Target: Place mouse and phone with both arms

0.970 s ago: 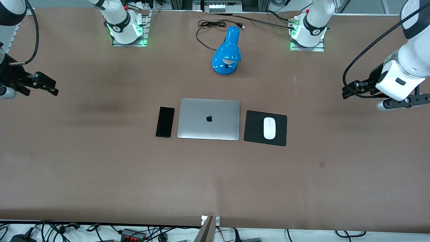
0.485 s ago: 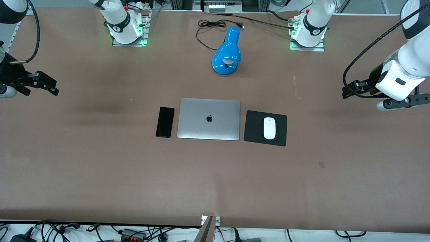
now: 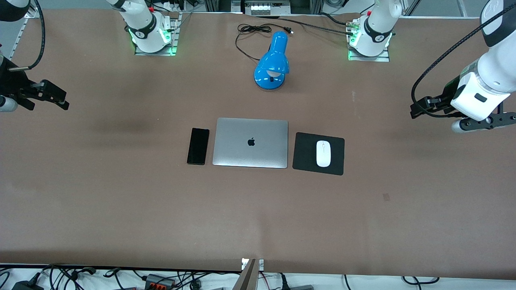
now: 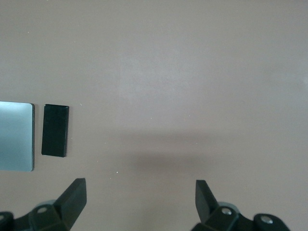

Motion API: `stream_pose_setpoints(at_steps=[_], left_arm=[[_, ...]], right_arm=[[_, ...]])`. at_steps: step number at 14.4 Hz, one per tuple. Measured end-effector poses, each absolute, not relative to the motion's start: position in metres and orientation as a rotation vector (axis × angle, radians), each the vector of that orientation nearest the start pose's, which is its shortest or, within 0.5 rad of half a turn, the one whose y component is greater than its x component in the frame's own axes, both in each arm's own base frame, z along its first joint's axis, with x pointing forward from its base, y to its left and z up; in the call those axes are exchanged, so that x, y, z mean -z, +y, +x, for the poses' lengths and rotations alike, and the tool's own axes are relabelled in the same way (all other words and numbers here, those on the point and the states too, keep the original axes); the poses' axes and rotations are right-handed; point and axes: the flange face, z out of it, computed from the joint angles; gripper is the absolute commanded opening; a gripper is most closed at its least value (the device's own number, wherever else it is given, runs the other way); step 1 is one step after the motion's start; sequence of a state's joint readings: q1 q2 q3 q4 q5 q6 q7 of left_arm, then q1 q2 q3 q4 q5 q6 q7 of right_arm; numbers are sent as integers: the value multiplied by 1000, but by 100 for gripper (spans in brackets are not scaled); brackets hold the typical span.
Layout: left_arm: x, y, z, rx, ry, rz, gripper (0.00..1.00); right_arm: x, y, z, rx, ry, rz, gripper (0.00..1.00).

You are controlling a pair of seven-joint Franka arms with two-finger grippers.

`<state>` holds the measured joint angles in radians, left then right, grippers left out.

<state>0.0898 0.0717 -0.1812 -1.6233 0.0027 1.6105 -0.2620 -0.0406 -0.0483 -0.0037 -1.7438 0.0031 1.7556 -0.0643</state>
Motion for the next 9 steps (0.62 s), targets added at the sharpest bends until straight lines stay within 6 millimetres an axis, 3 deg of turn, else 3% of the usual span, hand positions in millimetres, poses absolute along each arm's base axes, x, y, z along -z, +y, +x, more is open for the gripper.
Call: stream_pose_setpoints(at_steps=[9], left_arm=[[-563,-49,572,-132,-267,-3123,100]], right_arm=[[-585,-24,550,80,-31,-3140,100]])
